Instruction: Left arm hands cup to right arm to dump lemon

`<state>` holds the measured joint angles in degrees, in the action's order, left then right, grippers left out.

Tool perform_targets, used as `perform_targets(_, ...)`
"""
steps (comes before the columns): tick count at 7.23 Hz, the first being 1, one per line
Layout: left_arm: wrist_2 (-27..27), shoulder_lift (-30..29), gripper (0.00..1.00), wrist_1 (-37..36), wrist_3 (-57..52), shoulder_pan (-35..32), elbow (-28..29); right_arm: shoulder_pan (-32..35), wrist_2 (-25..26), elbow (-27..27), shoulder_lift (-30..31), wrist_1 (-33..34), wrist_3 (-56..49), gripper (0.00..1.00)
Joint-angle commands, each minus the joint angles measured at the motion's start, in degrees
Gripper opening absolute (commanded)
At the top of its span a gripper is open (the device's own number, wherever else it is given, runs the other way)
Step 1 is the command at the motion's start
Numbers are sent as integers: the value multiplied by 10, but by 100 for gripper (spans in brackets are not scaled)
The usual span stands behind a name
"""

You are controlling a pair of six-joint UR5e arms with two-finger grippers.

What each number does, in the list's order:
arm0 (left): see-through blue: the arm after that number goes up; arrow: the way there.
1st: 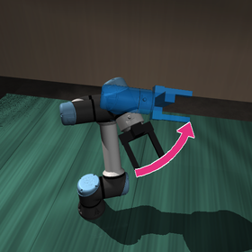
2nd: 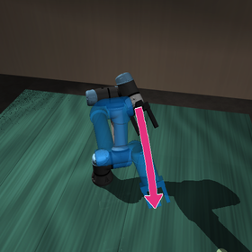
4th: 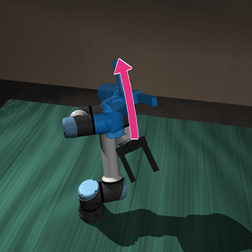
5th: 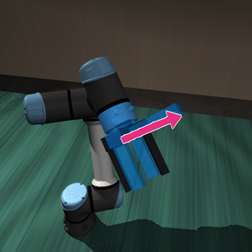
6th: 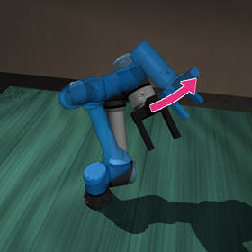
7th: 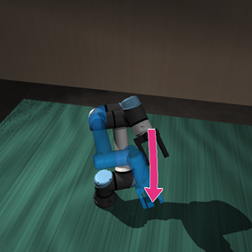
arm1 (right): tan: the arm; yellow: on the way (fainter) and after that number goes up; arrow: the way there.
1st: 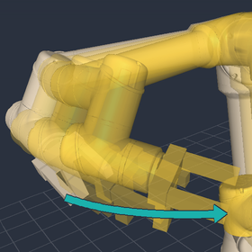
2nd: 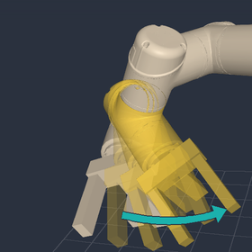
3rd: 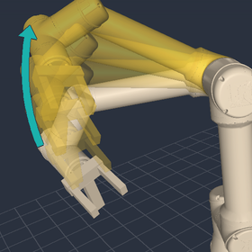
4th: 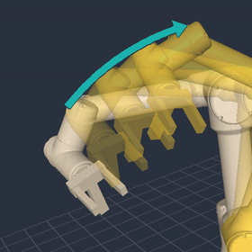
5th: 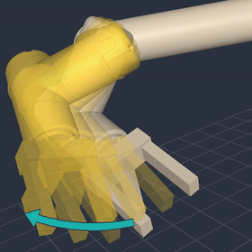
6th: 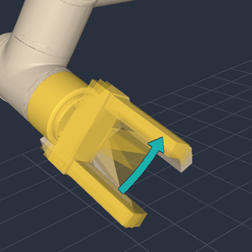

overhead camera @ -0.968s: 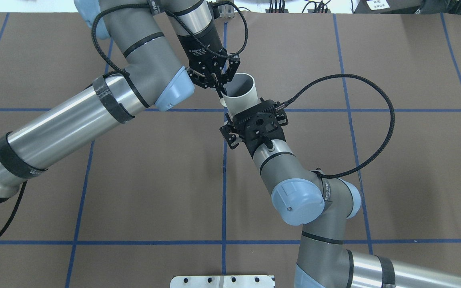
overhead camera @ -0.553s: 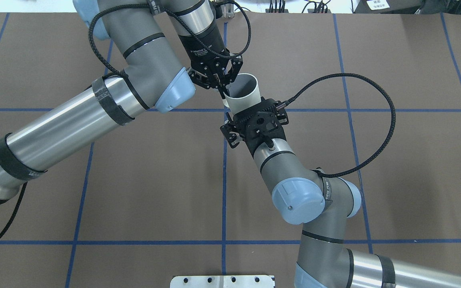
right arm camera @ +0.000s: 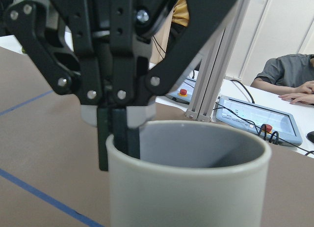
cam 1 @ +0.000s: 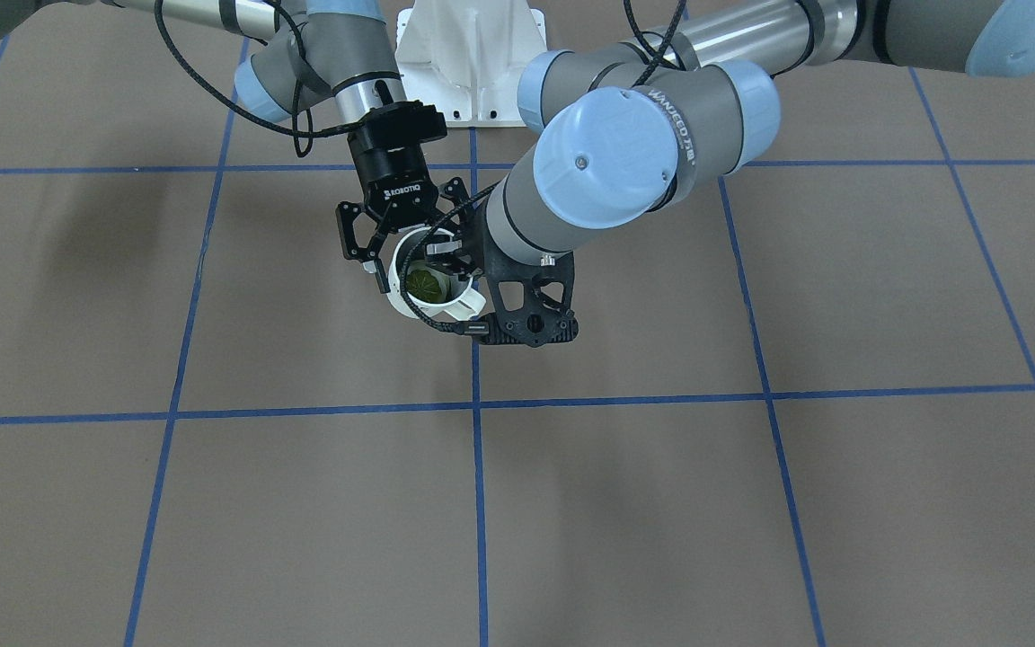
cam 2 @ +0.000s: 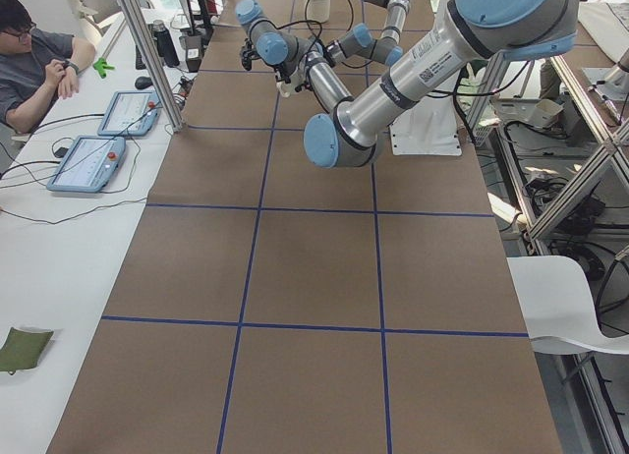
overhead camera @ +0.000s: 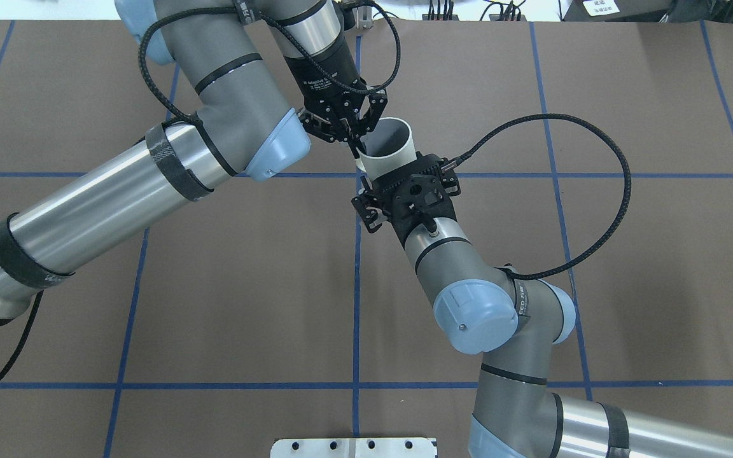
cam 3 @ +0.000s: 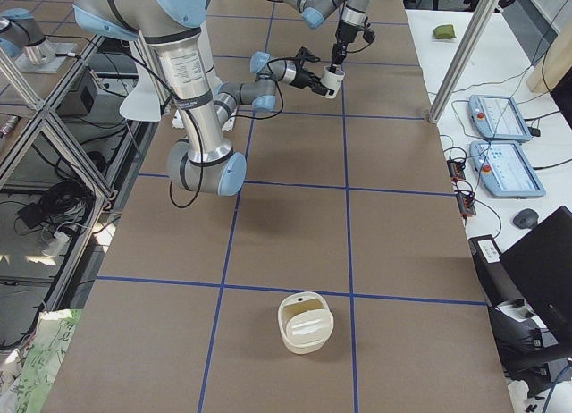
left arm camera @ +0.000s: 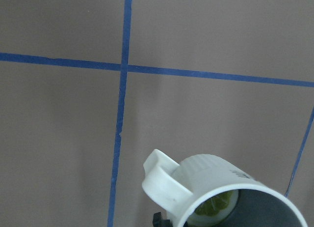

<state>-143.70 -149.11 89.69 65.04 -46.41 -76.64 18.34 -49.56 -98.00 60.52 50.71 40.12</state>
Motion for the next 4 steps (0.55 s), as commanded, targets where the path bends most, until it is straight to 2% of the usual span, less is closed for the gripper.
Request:
perform_targets(1,0,1,0,-1,1,0,-5,1,0,0,1,0,0,99)
perform_targets(4,-2,1,0,-14,4,0,-18,0,0,2,1,0,0,99)
